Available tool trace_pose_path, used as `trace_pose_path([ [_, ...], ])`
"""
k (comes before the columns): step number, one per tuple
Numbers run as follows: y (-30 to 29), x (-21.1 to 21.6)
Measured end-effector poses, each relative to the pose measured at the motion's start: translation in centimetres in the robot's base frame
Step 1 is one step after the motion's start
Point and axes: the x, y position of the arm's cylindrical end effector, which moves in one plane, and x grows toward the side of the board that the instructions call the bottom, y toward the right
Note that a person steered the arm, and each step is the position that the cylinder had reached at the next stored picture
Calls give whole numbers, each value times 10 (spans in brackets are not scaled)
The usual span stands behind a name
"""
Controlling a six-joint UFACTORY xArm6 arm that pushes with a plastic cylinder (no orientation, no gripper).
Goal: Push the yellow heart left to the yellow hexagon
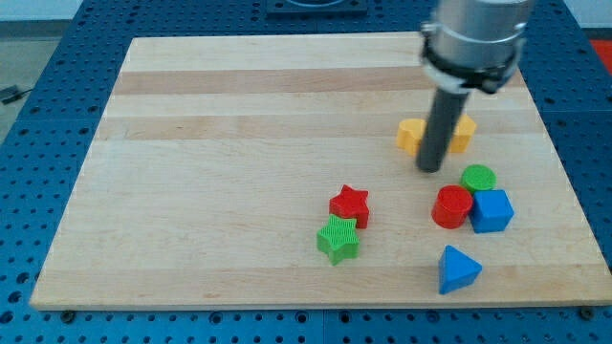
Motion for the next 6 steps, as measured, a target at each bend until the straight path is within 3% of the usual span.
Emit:
trace_pose_path([
  [1,-64,14],
  [2,-74,-19],
  [3,-50,-43],
  [5,38,-52],
  [6,37,-52],
])
